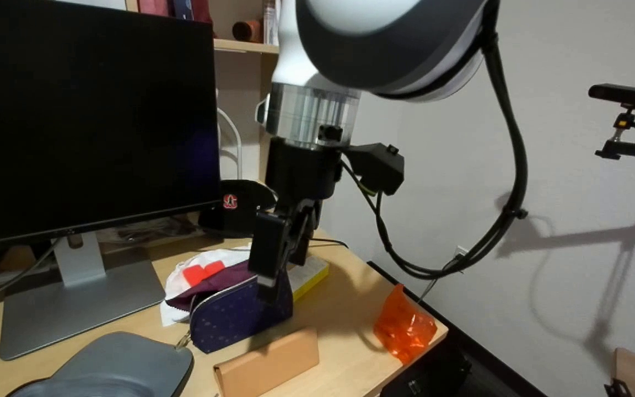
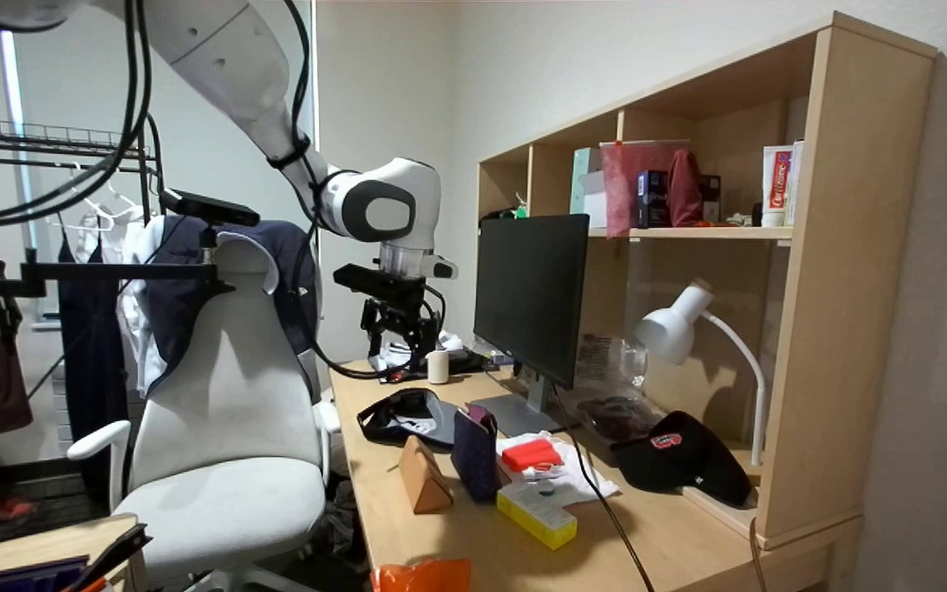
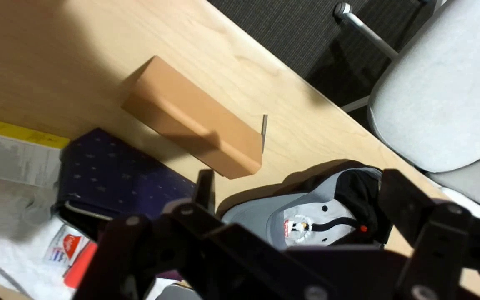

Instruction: Remove the cloth from the cap and put it in the pencil case

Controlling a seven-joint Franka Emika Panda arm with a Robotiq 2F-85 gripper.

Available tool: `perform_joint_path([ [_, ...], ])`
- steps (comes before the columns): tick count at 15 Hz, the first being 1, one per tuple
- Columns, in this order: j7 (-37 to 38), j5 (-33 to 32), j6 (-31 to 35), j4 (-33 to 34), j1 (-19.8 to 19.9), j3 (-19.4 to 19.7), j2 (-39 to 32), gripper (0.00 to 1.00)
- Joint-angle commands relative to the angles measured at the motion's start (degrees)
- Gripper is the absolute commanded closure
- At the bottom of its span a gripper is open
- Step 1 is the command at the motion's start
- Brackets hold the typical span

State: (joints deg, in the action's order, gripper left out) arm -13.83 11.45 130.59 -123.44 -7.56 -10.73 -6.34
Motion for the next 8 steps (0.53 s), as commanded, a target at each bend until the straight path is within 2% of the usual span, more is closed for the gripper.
perform_joint_path([
  [1,7.1,-2.2,-2.2,-3.3,0.3,1.9,6.1,0.00],
  [4,13.5,-4.6,-4.0,-3.9,0.4,3.3,9.1,0.00],
  [8,23.8,-10.6,-9.8,-3.6,0.8,4.2,12.2,0.00],
])
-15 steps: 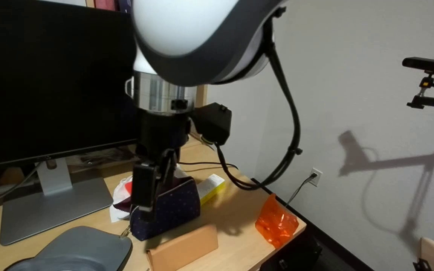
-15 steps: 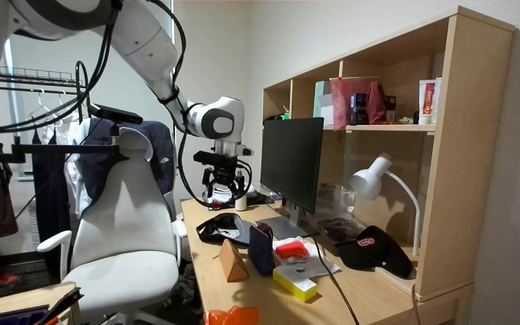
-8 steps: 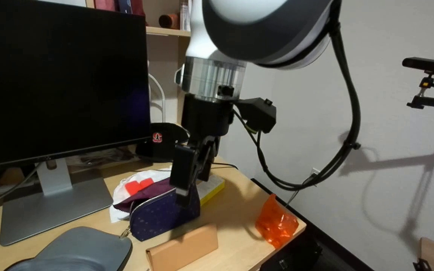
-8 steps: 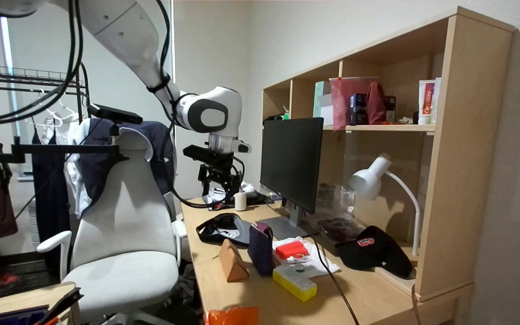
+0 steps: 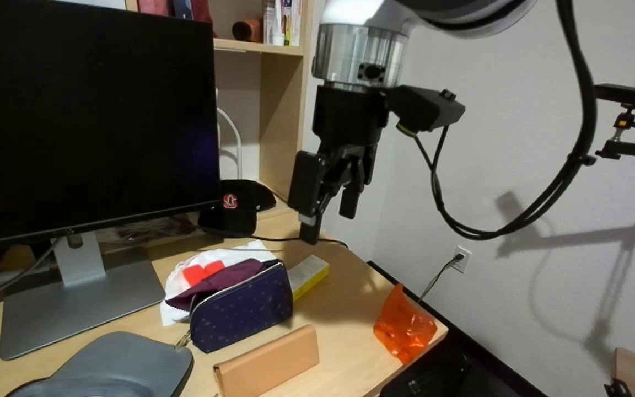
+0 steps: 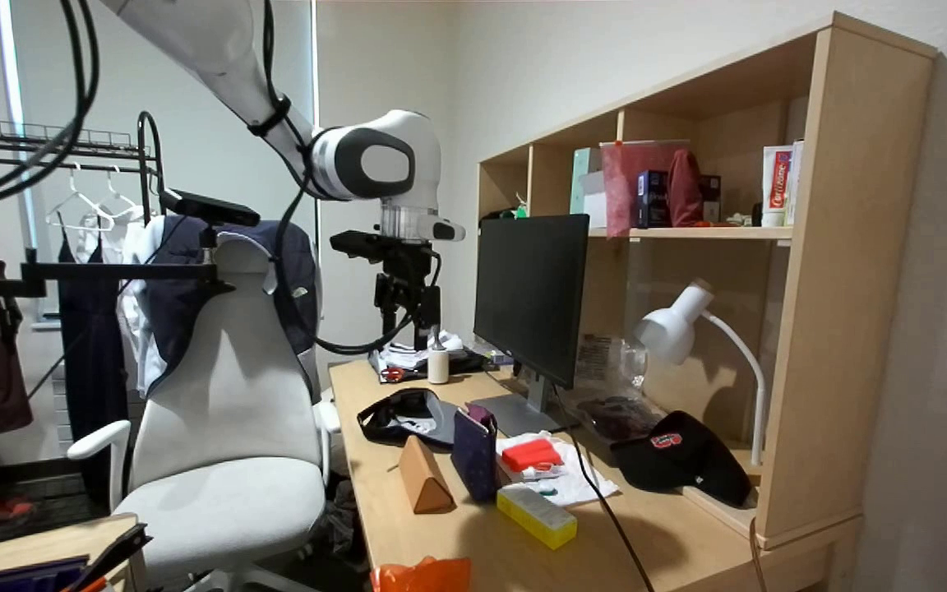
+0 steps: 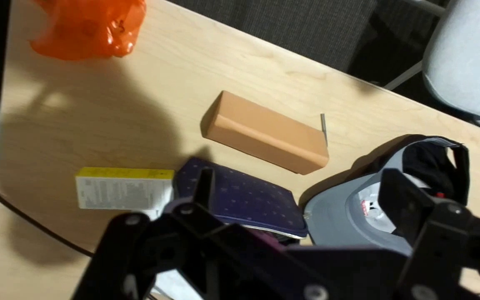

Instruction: Remove the cloth from the cap and put it in the pencil case

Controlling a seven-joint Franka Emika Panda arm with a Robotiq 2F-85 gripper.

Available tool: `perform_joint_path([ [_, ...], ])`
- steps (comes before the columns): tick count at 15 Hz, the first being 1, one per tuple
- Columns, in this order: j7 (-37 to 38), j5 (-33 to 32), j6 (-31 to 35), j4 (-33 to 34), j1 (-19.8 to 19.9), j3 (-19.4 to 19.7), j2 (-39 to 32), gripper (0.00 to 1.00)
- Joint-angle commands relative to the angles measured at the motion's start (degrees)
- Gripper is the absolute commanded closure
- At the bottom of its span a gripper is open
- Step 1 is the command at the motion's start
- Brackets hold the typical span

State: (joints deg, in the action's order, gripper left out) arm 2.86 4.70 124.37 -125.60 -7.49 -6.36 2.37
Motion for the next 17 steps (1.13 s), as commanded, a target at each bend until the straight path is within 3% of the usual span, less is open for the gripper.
perform_joint_path([
  [1,8.4,-4.4,-4.9,-1.4,0.8,0.0,4.0,0.00],
  [4,12.9,-7.4,-7.8,-1.5,0.9,-0.2,5.6,0.00],
  [7,15.6,-5.4,-6.8,-2.5,1.0,-0.1,6.9,0.00],
  [13,13.5,-1.8,0.4,-6.5,1.1,0.6,9.6,0.00],
  [14,13.6,-3.3,-2.1,-3.8,1.0,0.2,7.4,0.00],
  [17,13.6,-2.9,-0.9,-4.9,1.2,0.3,8.0,0.00],
])
